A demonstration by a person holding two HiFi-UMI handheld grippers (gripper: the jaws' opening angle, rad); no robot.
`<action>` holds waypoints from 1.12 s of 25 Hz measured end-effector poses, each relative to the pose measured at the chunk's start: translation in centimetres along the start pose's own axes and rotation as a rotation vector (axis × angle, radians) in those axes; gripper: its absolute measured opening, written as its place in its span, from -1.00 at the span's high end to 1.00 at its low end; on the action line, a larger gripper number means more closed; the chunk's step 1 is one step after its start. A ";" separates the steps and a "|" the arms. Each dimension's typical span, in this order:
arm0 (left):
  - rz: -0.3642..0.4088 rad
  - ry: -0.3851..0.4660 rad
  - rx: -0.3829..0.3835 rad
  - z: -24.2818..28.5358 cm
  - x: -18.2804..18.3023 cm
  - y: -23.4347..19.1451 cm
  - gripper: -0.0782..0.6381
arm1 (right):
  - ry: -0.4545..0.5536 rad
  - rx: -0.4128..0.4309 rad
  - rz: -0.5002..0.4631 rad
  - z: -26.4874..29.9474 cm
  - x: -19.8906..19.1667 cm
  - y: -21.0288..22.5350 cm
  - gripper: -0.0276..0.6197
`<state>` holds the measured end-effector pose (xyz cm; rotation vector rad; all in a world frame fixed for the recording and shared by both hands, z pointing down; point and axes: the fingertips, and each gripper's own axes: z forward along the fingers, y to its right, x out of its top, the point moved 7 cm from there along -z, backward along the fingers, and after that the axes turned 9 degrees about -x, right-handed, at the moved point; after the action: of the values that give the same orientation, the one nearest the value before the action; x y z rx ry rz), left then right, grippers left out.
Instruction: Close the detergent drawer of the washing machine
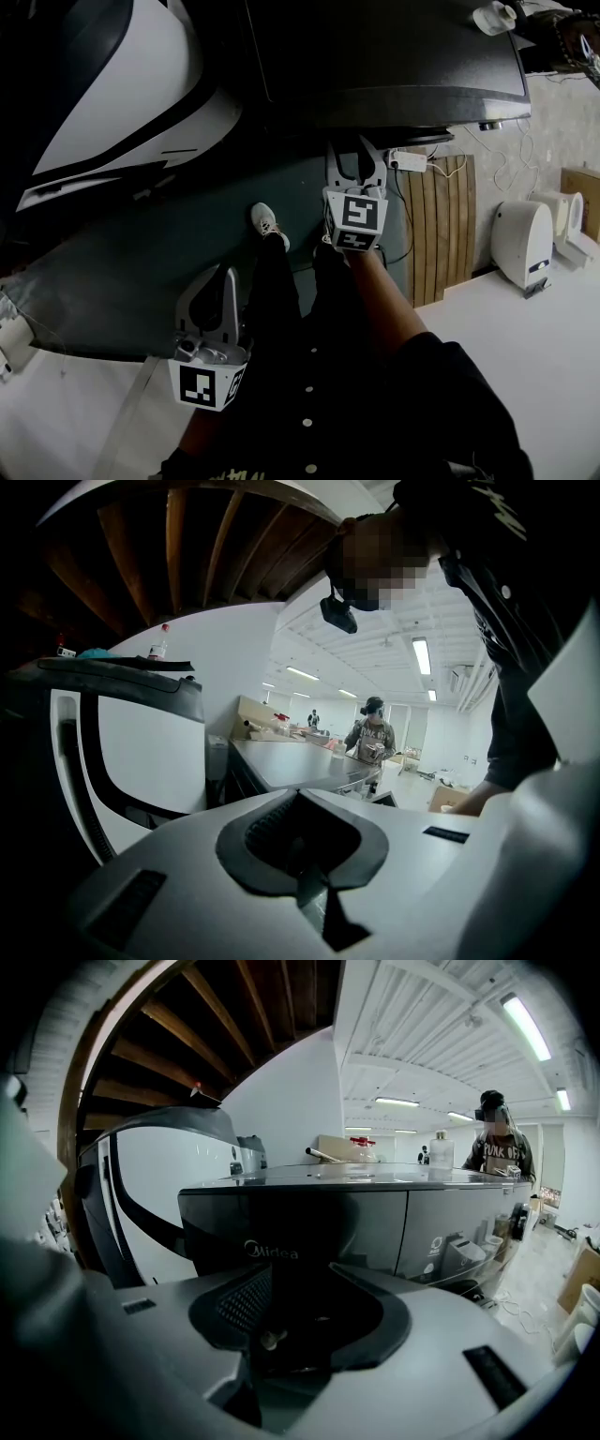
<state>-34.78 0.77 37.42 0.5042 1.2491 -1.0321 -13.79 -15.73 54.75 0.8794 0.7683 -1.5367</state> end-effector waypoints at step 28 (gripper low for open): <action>0.065 0.113 -0.037 0.7 4.4 0.6 0.74 | 0.109 0.304 -0.090 -6.7 5.3 2.5 0.66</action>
<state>-34.03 -1.04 33.36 0.5773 1.3405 -0.9352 -10.87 -13.03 46.82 1.1734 0.6682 -1.7251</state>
